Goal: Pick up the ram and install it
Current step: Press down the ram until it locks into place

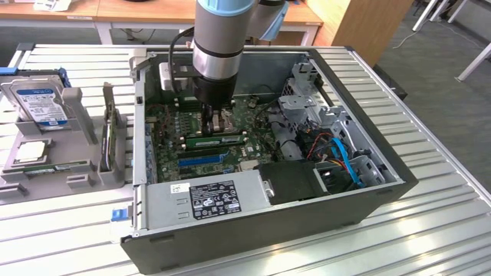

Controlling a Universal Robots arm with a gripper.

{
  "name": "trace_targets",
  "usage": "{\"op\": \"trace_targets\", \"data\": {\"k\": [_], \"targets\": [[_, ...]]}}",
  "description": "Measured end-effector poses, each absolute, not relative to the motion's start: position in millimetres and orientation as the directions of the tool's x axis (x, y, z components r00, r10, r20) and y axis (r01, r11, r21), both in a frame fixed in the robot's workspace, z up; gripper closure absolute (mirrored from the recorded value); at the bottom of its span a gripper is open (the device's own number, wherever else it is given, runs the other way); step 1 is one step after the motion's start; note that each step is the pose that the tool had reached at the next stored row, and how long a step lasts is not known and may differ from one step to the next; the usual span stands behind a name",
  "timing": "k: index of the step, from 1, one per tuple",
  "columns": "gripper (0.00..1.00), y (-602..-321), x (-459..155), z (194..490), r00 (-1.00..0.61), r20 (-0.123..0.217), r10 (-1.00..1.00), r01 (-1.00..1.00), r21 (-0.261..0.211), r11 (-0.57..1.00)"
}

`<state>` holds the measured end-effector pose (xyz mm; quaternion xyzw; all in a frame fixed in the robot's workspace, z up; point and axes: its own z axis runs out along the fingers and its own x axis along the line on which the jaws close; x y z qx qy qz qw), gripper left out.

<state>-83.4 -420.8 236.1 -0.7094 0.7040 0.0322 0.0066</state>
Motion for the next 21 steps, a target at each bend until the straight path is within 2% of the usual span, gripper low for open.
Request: {"op": "trace_targets", "data": {"k": [21], "targets": [[0.90, -421.4, -83.5, 230.7, 0.007, -0.055, -0.998, -0.999, 0.036, -0.009]]}}
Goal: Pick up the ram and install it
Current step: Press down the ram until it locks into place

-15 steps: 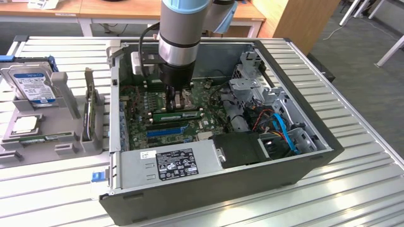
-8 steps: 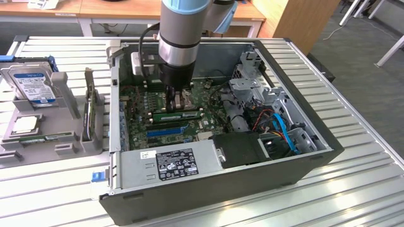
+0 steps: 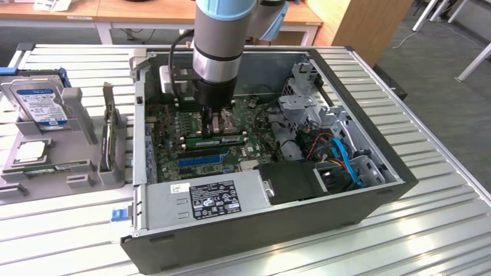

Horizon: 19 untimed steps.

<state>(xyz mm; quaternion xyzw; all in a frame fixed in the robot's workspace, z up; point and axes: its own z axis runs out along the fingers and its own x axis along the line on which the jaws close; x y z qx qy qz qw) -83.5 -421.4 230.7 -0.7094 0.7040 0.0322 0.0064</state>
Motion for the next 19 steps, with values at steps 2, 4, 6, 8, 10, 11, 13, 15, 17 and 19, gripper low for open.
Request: {"op": "trace_targets", "data": {"k": [2, 4, 6, 8, 10, 11, 13, 15, 17, 19], "targets": [[0.90, -421.3, -83.5, 230.7, 0.007, -0.055, -0.998, -0.999, 0.036, -0.009], [0.90, -421.3, -83.5, 230.5, 0.007, -0.055, -0.998, -0.999, 0.036, -0.009], [0.90, -421.3, -83.5, 229.9, 0.007, -0.055, -0.998, -0.999, 0.036, -0.009], [0.90, -421.3, -83.5, 229.3, 0.007, -0.055, -0.998, -0.999, 0.036, -0.009], [0.90, -421.3, -83.5, 228.7, 0.007, -0.055, -0.998, -0.999, 0.036, -0.009], [0.90, -421.3, -83.5, 228.7, 0.007, -0.055, -0.998, -0.999, 0.036, -0.009], [0.90, -421.3, -83.5, 228.7, 0.007, -0.055, -0.998, -0.999, 0.036, -0.009], [0.90, -421.3, -83.5, 228.6, 0.007, -0.055, -0.998, -0.999, 0.036, -0.009], [0.90, -421.3, -83.5, 228.5, 0.007, -0.055, -0.998, -0.999, 0.036, -0.009], [0.90, -421.3, -83.5, 227.6, 0.007, -0.055, -0.998, -0.999, 0.036, -0.009]]}}
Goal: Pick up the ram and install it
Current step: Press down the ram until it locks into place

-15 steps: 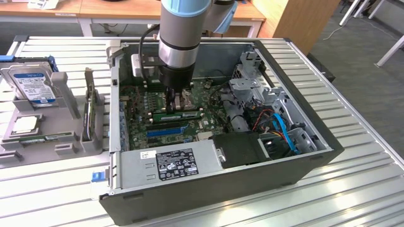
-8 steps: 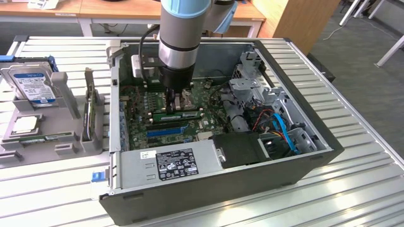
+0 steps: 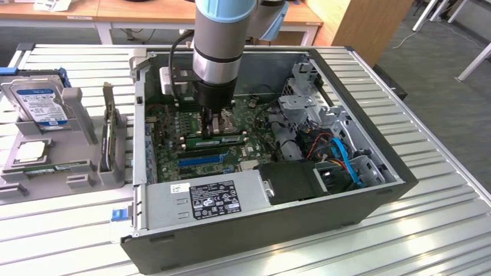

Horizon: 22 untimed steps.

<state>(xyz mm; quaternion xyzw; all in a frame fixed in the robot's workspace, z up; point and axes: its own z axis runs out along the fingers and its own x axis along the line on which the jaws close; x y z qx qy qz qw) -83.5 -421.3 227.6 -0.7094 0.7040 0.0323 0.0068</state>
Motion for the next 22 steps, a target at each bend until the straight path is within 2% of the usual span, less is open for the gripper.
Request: {"op": "trace_targets", "data": {"k": [22], "targets": [[0.90, -422.2, -83.5, 223.8, 0.007, -0.057, -0.998, -0.999, 0.036, -0.009]]}}
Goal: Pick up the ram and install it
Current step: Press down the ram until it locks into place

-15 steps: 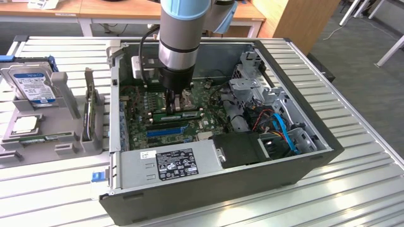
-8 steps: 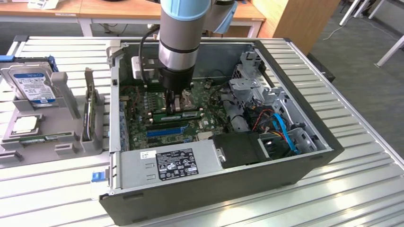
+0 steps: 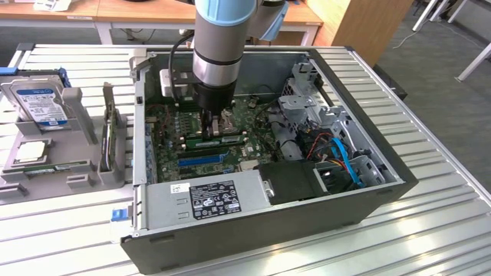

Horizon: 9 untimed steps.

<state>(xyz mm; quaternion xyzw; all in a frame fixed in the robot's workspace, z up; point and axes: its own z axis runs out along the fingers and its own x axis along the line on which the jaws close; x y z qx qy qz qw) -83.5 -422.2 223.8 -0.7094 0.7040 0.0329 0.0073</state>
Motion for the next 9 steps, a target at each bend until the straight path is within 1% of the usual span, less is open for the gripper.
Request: {"op": "trace_targets", "data": {"k": [9], "targets": [[0.90, -422.1, -83.5, 222.6, 0.007, -0.057, -0.998, -0.999, 0.036, -0.009]]}}
